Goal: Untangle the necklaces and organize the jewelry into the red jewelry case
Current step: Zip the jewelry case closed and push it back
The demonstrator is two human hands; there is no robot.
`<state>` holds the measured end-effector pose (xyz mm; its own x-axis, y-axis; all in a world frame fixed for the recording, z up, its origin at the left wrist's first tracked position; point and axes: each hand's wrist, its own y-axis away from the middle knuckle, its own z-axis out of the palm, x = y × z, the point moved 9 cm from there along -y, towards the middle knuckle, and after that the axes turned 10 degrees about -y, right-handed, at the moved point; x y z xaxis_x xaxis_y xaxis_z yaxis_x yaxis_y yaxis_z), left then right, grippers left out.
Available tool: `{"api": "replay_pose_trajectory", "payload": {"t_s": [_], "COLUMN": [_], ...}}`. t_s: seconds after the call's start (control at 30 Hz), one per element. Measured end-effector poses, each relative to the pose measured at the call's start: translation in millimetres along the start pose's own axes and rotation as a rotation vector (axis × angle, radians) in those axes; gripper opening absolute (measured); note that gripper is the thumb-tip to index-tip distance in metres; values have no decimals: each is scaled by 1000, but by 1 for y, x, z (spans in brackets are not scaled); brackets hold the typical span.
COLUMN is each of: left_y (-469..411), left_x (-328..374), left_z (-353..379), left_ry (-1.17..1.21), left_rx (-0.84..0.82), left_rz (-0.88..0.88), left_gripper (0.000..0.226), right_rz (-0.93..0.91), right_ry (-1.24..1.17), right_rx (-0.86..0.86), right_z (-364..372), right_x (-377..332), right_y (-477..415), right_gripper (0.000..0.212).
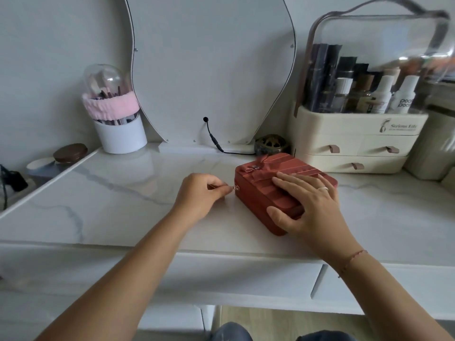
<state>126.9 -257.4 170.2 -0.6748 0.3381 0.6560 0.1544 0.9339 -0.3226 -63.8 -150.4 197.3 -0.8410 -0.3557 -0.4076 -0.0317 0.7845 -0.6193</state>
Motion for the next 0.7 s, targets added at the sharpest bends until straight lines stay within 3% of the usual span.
{"api": "replay_pose_trajectory", "payload": {"t_s": [0.13, 0.37, 0.53, 0.6, 0.7], "left_y": [-26, -42, 1, 29, 67], "left_x": [-20, -9, 7, 26, 50], "left_z": [11, 25, 12, 25, 60], "left_ry": [150, 6, 417, 575, 731], "left_rx": [-144, -71, 86, 39, -84], "left_rz": [-108, -111, -311, -314, -308], "left_gripper": [4, 11, 22, 45, 61], "right_rz": [-16, -5, -17, 131, 516], "right_ry": [-11, -7, -125, -267, -602], "right_rx": [24, 4, -19, 89, 177], "right_z": [1, 4, -1, -14, -18], "right_x": [0, 2, 7, 30, 68], "right_y": [1, 1, 4, 6, 13], "right_gripper": [63, 63, 66, 61, 61]}}
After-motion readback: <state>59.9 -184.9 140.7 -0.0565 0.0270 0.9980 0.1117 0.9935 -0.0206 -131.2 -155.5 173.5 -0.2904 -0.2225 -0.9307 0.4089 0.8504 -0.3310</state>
